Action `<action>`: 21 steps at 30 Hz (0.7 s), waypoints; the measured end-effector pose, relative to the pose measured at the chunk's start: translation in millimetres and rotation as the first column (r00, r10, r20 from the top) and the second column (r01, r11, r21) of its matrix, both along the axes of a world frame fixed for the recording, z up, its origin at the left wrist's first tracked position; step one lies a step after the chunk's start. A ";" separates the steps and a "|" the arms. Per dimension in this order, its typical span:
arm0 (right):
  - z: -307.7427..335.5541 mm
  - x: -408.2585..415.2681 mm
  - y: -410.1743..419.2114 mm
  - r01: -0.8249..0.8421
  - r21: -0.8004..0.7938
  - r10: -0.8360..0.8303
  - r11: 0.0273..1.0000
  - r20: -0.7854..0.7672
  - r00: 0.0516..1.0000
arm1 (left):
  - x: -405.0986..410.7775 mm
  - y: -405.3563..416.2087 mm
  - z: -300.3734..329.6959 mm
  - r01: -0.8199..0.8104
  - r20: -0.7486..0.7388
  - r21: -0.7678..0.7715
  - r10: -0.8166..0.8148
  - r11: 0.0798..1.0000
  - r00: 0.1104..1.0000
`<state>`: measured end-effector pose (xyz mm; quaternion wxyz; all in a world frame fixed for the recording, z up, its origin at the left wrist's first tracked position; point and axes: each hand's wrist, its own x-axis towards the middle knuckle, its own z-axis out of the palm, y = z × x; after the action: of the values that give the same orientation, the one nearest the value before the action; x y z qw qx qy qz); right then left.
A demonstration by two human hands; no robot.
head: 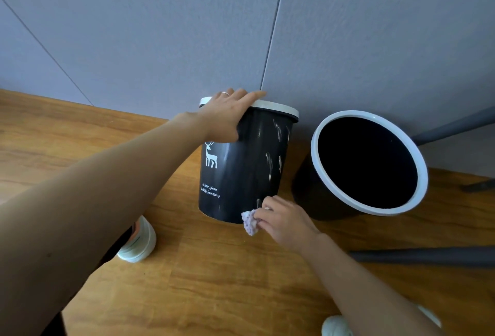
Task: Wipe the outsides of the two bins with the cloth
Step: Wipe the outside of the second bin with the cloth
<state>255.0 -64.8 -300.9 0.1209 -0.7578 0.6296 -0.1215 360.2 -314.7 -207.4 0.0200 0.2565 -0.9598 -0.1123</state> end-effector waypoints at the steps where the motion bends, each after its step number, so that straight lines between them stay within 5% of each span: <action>1: -0.6 -0.4 0.1 0.006 -0.008 -0.006 1.000 0.006 1.000 | -3.1 1.4 -0.6 -0.012 0.007 0.008 0.012 1.000 1.000; 6: 0.4 -3.1 0.9 0.018 -0.091 -0.017 0.996 0.015 1.000 | -4.4 -7.0 0.6 -0.065 0.081 0.082 0.058 0.995 0.995; 12: -5.4 -4.5 -4.4 0.124 -0.035 -0.120 0.992 0.097 0.988 | 0.8 -11.7 1.4 -0.079 0.005 0.189 0.079 0.979 0.997; 21: 4.9 7.1 -4.6 -0.001 -0.021 0.002 1.000 0.032 0.999 | 0.0 -12.6 -0.1 -0.035 0.035 0.106 0.031 0.994 0.999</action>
<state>262.1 -69.4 -296.0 0.1229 -0.7574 0.6258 -0.1402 360.2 -327.3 -207.5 -0.0077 0.2748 -0.9483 -0.1588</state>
